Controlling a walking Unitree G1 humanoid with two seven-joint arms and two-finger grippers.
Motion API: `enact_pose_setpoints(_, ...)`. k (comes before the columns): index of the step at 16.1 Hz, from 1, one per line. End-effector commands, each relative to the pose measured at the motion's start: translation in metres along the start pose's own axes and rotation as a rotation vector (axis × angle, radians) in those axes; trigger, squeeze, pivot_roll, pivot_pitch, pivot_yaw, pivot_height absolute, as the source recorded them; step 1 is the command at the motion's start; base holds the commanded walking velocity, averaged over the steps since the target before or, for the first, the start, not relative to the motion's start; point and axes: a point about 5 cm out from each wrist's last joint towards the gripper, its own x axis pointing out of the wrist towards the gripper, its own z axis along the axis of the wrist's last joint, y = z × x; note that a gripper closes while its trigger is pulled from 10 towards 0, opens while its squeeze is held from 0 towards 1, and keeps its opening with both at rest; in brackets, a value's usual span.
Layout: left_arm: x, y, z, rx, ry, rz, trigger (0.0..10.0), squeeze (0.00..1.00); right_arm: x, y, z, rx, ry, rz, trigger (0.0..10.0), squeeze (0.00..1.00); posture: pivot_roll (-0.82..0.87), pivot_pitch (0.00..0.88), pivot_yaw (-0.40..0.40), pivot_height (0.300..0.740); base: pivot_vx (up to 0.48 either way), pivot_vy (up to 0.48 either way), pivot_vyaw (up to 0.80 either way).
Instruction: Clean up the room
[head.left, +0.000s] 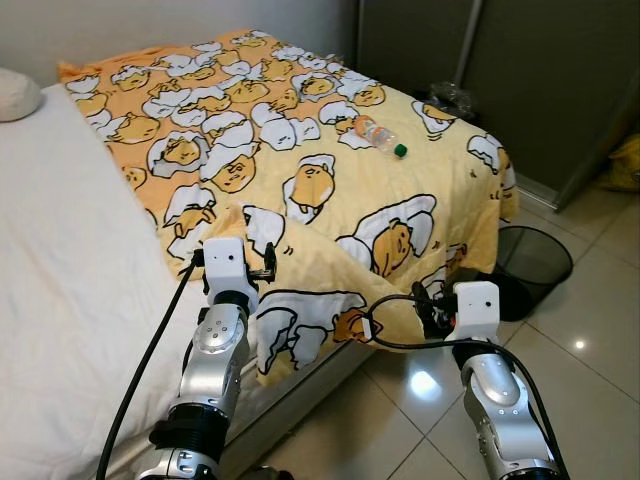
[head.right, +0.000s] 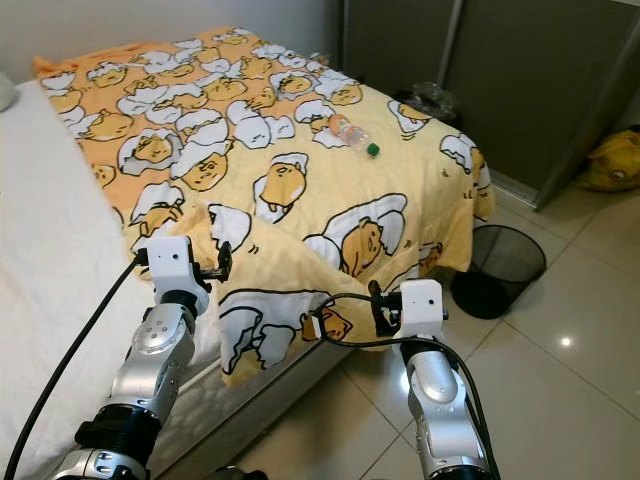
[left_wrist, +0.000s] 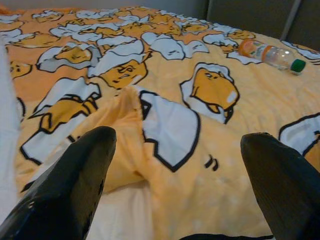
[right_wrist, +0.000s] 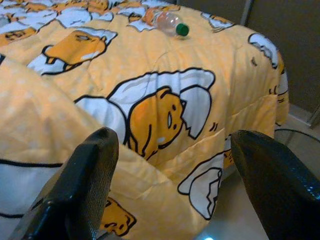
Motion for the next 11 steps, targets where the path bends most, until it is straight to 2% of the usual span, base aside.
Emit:
enact_pose_setpoints(1, -0.002, 0.003, 0.000, 0.024, -0.006, -0.004, 10.0, 0.00, 0.003, 0.001, 0.004, 0.014, -0.017, 0.003, 10.0, 0.00, -0.13, 0.000, 0.056, 0.740, 0.000, 0.000, 0.00)
enact_pose_setpoints(3, -0.002, 0.005, 0.000, 0.025, -0.011, 0.001, 10.0, 0.00, 0.004, -0.005, 0.005, 0.024, -0.019, -0.024, 10.0, 0.00, -0.14, 0.000, 0.059, 0.740, 0.000, 0.000, 0.00)
enact_pose_setpoints(9, -0.003, -0.001, -0.002, 0.036, -0.003, -0.016, 10.0, 0.00, 0.006, -0.003, 0.006, 0.009, -0.027, -0.012, 10.0, 0.00, -0.15, 0.000, 0.063, 0.740, 0.000, 0.000, 0.00)
enact_pose_setpoints(10, -0.003, -0.002, -0.004, 0.046, 0.008, -0.020, 10.0, 0.00, 0.006, -0.004, 0.006, 0.010, -0.027, -0.011, 10.0, 0.00, -0.15, 0.000, 0.063, 0.740, 0.000, 0.000, 0.00)
enact_pose_setpoints(11, 0.001, -0.006, -0.013, 0.091, 0.062, -0.047, 10.0, 0.00, 0.002, -0.004, 0.005, 0.010, -0.023, -0.003, 10.0, 0.00, -0.15, 0.000, 0.052, 0.740, 0.000, 0.000, 0.00)
